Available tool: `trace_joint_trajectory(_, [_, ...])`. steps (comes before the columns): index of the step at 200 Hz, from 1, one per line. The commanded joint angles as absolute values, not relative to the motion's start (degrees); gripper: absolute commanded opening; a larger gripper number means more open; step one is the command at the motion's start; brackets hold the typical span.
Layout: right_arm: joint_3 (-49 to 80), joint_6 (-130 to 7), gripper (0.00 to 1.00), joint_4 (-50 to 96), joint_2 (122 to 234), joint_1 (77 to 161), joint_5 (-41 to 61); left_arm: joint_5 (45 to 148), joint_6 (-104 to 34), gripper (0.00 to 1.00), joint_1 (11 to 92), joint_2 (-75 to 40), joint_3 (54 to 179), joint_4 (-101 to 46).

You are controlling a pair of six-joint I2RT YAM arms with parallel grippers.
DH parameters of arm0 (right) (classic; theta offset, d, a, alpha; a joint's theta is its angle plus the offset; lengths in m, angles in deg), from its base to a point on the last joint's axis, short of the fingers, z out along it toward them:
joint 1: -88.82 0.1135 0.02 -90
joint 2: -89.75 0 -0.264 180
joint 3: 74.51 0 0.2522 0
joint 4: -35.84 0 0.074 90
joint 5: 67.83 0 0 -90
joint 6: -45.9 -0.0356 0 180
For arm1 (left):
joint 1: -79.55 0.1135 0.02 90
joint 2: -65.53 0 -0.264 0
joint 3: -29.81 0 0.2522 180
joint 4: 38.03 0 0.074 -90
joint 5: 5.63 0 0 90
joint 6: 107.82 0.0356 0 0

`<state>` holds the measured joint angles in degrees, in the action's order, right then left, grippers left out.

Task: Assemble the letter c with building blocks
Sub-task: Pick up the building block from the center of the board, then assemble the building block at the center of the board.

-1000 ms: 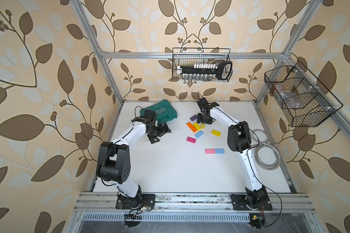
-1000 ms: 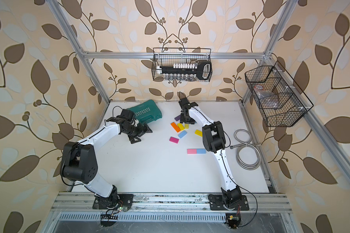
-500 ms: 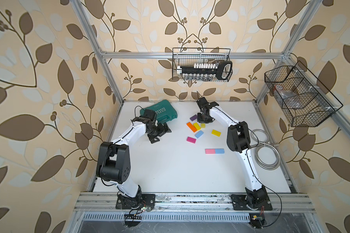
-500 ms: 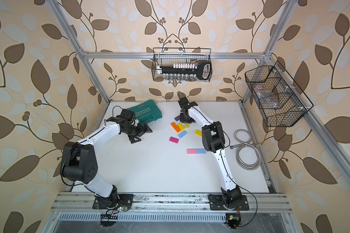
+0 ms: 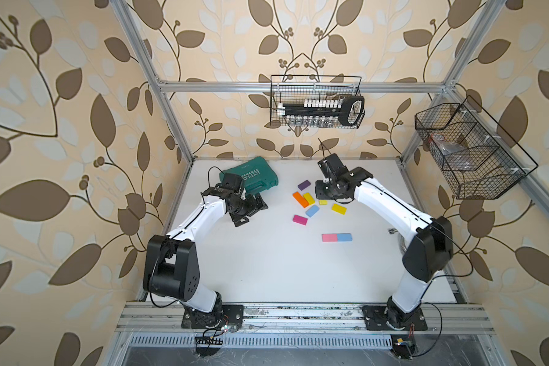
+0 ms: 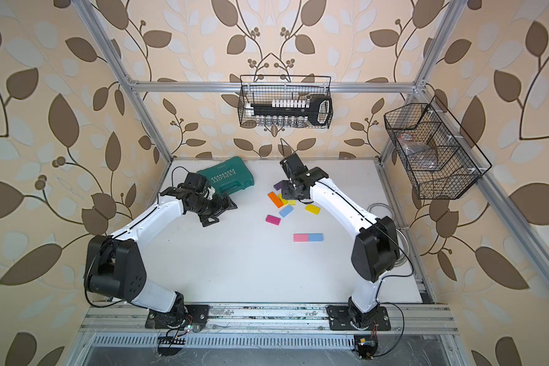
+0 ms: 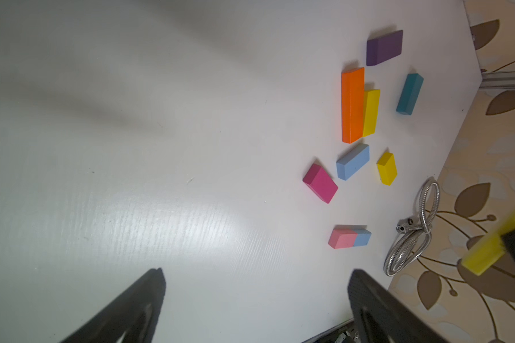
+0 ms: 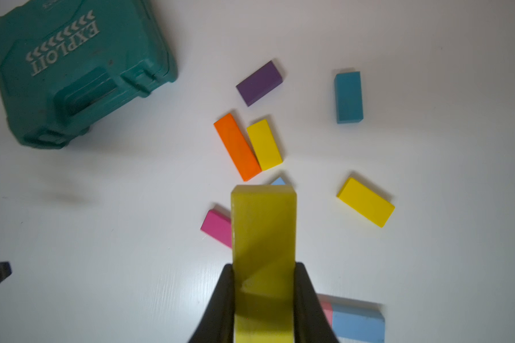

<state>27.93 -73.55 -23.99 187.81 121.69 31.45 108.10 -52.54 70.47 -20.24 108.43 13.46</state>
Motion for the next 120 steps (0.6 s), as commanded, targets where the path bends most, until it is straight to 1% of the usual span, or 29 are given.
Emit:
trace_joint_trajectory(1, [16.31, -79.69, 0.04, -23.29, 180.92, 127.11, 34.41, 107.4, -51.77, 0.99, 69.97, -15.72, 107.06, 14.91])
trace_joint_trajectory(35, [0.72, -90.75, 0.04, -22.71, 171.15, 137.04, 38.9, 107.67, -52.49, 0.99, 69.97, -13.32, 105.36, 14.99])
trace_joint_trajectory(52, [-5.26, -96.13, 0.04, -21.9, 168.78, 140.9, 40.3, 107.36, -52.44, 0.99, 69.96, -12.74, 105.23, 15.43])
trace_joint_trajectory(73, [-9.36, -100.28, 0.05, -21.74, 169.05, 144.13, 41.71, 107.27, -52.52, 0.99, 69.96, -12.3, 104.94, 15.8])
trace_joint_trajectory(90, [-10.12, -101.92, 0.05, -21.78, 170.7, 145.88, 42.49, 106.97, -52.71, 0.99, 69.95, -12.0, 104.47, 15.89])
trace_joint_trajectory(120, [-10.25, -102.88, 0.07, -21.2, 174.58, 146.41, 43.36, 106.48, -52.84, 0.99, 69.88, -11.42, 103.61, 16.16])
